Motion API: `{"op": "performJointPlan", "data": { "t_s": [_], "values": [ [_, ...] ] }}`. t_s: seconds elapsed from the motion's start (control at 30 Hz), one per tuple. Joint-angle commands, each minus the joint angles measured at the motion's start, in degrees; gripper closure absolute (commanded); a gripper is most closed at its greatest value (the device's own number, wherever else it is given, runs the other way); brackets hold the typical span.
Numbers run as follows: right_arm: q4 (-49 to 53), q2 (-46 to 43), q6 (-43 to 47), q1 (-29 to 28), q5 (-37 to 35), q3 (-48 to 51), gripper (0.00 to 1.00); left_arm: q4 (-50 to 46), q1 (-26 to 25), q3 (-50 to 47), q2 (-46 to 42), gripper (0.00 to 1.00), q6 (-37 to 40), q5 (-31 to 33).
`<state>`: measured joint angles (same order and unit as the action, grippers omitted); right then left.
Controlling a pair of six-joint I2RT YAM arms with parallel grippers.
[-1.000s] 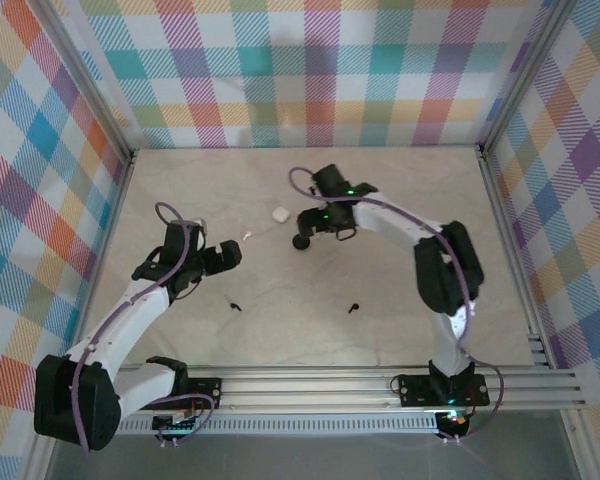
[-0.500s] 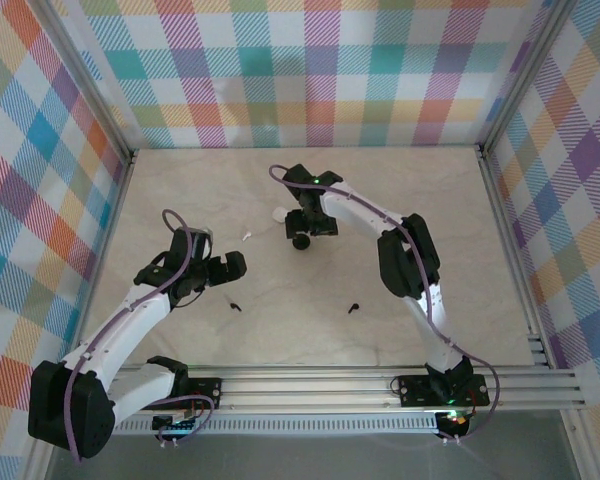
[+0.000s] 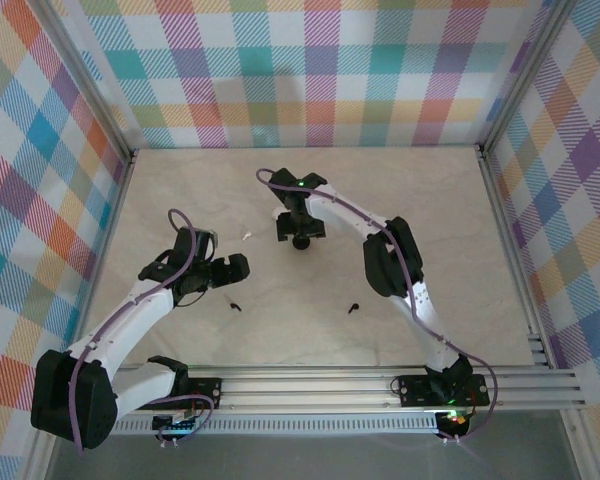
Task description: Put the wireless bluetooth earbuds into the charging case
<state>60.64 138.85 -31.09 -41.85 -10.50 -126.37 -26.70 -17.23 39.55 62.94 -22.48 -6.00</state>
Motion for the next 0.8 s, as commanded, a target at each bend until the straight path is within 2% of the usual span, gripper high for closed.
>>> {"op": "performJointPlan", "data": {
  "t_s": [0.0, 0.3, 0.5, 0.6, 0.67, 0.77],
  "values": [
    [3.59, 2.75, -1.03, -0.51, -0.87, -3.3, 0.26, 0.17, -0.61, -0.57, -0.66, 0.04, 0.88, -0.59],
    [4.07, 5.02, -1.25, -0.68, -0.92, -4.05, 0.28, 1.3, -0.61, -2.06, -1.41, 0.04, 1.29, -1.91],
    [3.87, 5.51, 0.02, -0.77, -0.32, -3.82, 0.36, 2.33, -0.56, -2.37, -1.83, 0.02, 3.11, -3.18],
    [3.61, 5.07, 0.63, -0.78, 0.4, -3.11, 0.43, 2.61, -0.61, -2.58, -1.76, 0.01, 4.17, -4.22],
    [2.68, 3.7, 0.53, -0.79, 1.21, -1.74, 0.49, 3.45, -0.61, -3.1, -1.89, 0.01, 4.5, -5.51],
    [-0.93, -0.48, -0.42, -0.78, 2.34, 2.69, 0.51, 8.01, -0.61, -5.39, -3.75, 0.02, 4.47, -8.94]
  ]
}}
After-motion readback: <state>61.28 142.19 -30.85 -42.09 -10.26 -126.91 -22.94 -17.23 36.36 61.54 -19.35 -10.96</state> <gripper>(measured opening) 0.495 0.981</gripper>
